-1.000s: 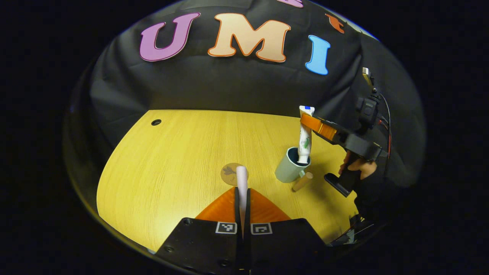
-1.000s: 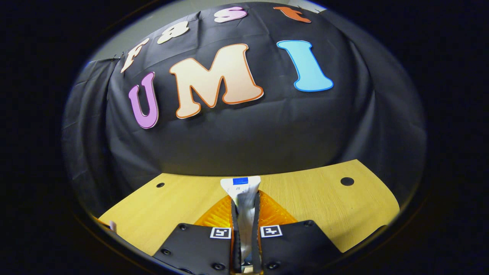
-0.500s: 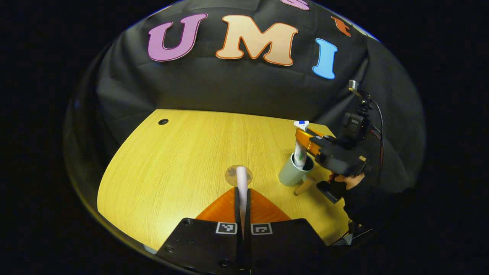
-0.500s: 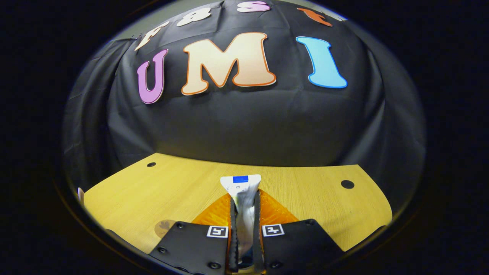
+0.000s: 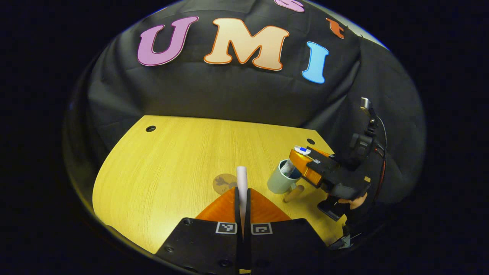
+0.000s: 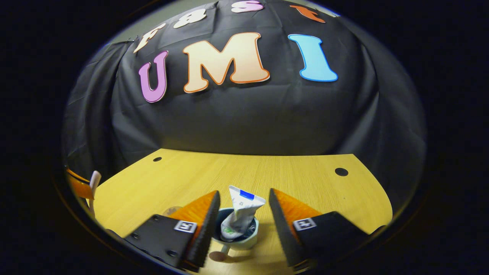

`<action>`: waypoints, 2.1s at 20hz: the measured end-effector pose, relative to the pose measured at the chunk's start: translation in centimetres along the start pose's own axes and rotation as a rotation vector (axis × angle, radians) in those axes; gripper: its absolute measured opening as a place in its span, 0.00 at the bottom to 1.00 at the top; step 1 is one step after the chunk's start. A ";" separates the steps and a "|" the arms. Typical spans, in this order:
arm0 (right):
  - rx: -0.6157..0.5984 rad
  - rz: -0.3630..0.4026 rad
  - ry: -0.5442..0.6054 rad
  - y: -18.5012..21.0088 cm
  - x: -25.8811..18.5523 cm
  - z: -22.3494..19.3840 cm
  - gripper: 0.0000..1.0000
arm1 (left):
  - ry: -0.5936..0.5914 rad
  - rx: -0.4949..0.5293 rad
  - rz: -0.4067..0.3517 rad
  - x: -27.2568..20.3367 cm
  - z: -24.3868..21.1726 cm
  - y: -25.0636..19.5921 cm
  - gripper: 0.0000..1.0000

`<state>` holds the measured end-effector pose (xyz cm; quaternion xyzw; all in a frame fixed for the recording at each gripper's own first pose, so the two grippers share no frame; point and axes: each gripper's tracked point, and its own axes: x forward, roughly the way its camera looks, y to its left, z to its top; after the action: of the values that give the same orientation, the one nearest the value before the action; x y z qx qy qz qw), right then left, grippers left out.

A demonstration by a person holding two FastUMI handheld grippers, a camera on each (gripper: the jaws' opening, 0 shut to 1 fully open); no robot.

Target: Put the toothbrush and toothpaste on the desktop into the cup, then pick up the cup and place it on the coaster on the desktop.

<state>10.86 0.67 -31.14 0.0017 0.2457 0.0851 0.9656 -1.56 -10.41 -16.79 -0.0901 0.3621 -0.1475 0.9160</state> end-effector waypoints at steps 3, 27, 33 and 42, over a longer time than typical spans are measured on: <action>0.015 -0.022 -0.034 -1.5 -2.8 1.1 1.00 | -0.034 -0.005 -0.036 1.1 1.2 -1.1 0.00; 0.108 -0.293 0.034 -17.2 -17.3 -1.6 0.95 | -0.354 -0.120 -0.185 15.8 11.9 -10.5 0.01; 0.118 -0.297 0.068 -18.1 -17.1 -2.3 0.96 | -0.345 -0.038 -0.169 16.8 9.3 -11.8 0.00; 0.107 -0.236 0.059 -16.3 -15.2 -1.1 0.99 | -0.345 0.031 -0.160 13.8 6.8 -13.0 0.01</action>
<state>-0.16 -17.93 -25.64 0.0218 0.2768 -0.0423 0.9597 10.10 -26.83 -17.12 -0.1285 0.1891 -0.2078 0.9511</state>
